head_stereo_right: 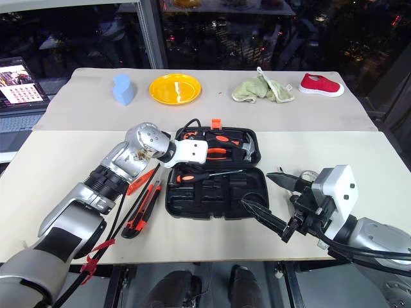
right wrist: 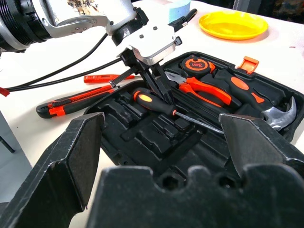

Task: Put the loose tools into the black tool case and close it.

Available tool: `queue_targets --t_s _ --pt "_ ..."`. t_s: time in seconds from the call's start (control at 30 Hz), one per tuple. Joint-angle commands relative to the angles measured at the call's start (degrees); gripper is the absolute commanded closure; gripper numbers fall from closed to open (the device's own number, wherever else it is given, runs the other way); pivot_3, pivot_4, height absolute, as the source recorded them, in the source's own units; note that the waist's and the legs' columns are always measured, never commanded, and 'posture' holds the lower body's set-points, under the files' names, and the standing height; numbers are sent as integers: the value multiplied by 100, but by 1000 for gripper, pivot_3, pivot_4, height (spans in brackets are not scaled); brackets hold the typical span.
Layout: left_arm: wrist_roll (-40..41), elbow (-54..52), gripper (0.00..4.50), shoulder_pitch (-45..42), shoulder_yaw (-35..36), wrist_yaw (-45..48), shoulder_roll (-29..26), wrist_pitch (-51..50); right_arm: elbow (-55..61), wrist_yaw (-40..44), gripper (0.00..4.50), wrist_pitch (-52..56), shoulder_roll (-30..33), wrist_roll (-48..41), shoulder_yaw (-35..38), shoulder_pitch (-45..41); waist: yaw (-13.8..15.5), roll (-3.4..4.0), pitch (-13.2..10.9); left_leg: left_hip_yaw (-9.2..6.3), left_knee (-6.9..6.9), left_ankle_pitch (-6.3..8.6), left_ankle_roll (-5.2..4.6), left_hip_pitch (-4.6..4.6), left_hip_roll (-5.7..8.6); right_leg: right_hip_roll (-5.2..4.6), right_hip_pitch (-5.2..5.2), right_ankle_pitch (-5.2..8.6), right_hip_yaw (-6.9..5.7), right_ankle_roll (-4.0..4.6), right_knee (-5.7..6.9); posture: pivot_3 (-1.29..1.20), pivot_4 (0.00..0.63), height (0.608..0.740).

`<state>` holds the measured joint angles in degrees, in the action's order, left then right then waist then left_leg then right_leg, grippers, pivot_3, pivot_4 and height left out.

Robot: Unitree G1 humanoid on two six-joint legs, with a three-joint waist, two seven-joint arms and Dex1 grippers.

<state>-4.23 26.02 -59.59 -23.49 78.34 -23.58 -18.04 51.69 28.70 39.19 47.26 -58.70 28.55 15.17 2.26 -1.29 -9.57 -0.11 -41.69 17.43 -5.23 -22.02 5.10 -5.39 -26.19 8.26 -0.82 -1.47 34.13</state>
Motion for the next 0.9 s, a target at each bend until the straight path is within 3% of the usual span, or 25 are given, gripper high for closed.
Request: queue_targets --t_s 0.03,0.3,0.9 --pt "61 -489 4482 38 -71 310 -173 34 92 15 0 -176 -8 -15 177 1 -7 0 0 1 0 0 0 1 0 0 0 0 0 0 0 0 150 740" --pt "-327 -71 4482 74 -250 -181 -49 513 117 -23 0 -158 -1 -67 212 16 2 0 0 3 0 0 0 3 0 -1 2 -2 4 -1 2 0 150 740" --pt "-569 161 4482 178 -494 -93 89 1212 110 -165 0 -193 -87 -84 139 -12 15 0 0 4 0 2 -3 3 1 -3 3 -2 4 -3 0 0 150 740"
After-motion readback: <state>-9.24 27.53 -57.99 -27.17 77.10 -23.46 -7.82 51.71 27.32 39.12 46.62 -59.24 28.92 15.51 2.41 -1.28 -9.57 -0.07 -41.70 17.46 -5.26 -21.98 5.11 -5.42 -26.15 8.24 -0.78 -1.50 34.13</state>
